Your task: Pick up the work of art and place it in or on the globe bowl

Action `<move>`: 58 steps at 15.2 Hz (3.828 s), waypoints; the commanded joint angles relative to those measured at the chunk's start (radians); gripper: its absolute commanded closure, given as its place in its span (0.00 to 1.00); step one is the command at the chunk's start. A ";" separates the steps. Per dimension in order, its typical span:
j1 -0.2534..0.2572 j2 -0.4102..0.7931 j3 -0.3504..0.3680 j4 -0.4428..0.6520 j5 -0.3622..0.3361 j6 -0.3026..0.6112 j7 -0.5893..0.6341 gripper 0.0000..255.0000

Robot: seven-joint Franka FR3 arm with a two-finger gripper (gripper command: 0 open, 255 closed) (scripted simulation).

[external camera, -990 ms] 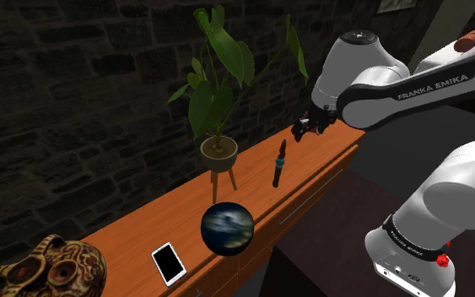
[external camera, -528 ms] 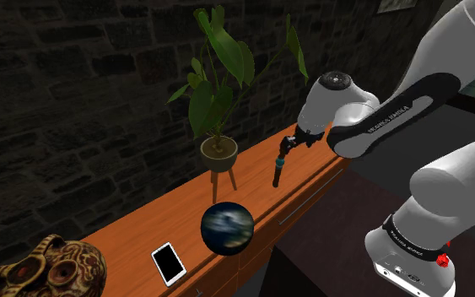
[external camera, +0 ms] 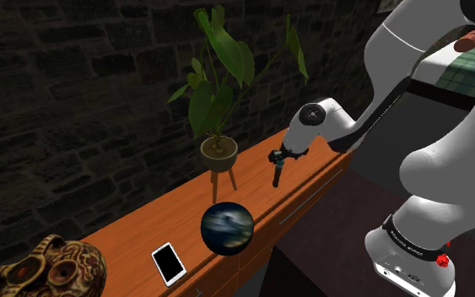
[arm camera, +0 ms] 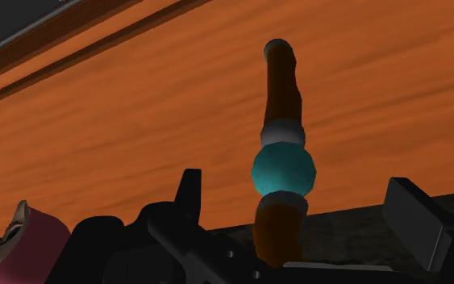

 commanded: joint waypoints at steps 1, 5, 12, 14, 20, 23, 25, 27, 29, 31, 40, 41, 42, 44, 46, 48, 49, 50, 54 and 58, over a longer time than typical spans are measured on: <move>0.030 0.120 -0.030 0.062 -0.158 -0.078 0.142 0.00; 0.042 0.204 -0.057 0.106 -0.230 -0.114 0.175 0.00; 0.052 0.274 -0.081 0.146 -0.285 -0.142 0.196 0.00; 0.052 0.274 -0.081 0.146 -0.285 -0.142 0.196 0.00; 0.052 0.274 -0.081 0.146 -0.285 -0.142 0.196 1.00; 0.052 0.274 -0.081 0.146 -0.285 -0.142 0.196 1.00; 0.053 0.275 -0.081 0.146 -0.285 -0.142 0.196 1.00; 0.048 0.256 -0.076 0.139 -0.267 -0.132 0.184 1.00; 0.040 0.218 -0.066 0.125 -0.229 -0.113 0.157 1.00; 0.031 0.180 -0.056 0.112 -0.188 -0.093 0.127 1.00; -0.012 -0.002 -0.009 0.049 0.039 0.002 -0.050 1.00; -0.017 -0.023 -0.004 0.042 0.071 0.014 -0.075 1.00; -0.022 -0.045 0.002 0.034 0.104 0.025 -0.102 1.00; -0.033 -0.090 0.014 0.018 0.177 0.047 -0.162 1.00; -0.042 -0.136 0.026 0.001 0.259 0.069 -0.229 1.00; -0.050 -0.184 0.038 -0.018 0.353 0.091 -0.307 1.00; -0.051 -0.209 0.042 -0.027 0.405 0.102 -0.350 1.00; -0.051 -0.235 0.045 -0.038 0.462 0.112 -0.396 1.00; -0.014 -0.334 0.031 -0.079 0.718 0.139 -0.607 1.00; 0.095 -0.413 -0.046 -0.105 0.949 0.126 -0.800 1.00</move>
